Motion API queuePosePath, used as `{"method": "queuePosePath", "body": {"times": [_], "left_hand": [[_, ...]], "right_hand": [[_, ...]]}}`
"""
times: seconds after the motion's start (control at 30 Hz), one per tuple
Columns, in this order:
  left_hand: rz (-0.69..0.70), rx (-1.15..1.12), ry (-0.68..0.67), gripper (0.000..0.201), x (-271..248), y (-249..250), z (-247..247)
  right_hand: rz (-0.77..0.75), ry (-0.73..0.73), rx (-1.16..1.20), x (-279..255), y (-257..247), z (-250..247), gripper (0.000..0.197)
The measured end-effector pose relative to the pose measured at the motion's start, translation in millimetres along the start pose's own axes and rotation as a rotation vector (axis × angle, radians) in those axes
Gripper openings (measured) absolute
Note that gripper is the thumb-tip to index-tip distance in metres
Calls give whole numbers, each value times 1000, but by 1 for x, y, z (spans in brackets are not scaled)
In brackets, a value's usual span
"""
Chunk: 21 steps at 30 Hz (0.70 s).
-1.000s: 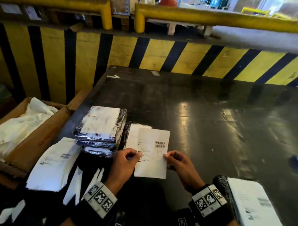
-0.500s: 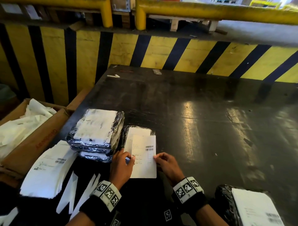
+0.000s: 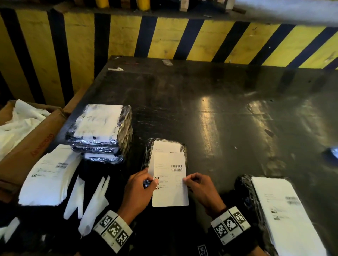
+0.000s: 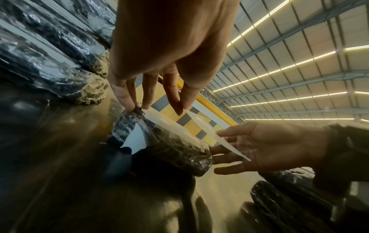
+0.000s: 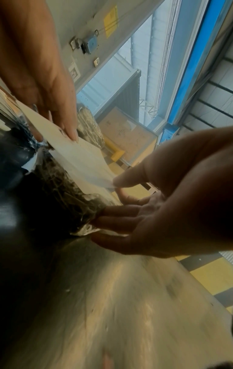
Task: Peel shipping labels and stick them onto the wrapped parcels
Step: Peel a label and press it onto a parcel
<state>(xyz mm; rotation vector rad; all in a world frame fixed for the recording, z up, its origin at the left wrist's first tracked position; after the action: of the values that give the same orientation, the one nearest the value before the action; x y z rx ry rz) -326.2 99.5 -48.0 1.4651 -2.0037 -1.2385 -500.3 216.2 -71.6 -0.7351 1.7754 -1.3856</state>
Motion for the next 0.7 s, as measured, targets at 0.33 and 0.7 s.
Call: {"method": "queuePosePath", "body": {"times": [0.33, 0.7], "left_hand": [[-138, -28, -19, 15, 16, 14, -17], [-255, 123, -43, 24, 65, 4, -3]], "right_hand": [[-70, 88, -147, 12, -26, 0, 12], [36, 148, -326, 49, -15, 4, 21]]}}
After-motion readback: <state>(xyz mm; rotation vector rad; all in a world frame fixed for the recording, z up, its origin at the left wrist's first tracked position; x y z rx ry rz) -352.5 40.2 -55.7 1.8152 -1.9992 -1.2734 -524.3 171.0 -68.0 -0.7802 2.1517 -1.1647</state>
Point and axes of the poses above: each hand's wrist, its own x-axis towards the middle knuckle, its own z-axis out of the palm, y = z × x, the point moved 7 cm from there along x, towards the middle knuckle, and after that the axes turned 15 degrees about -z, right-handed, at the moved point
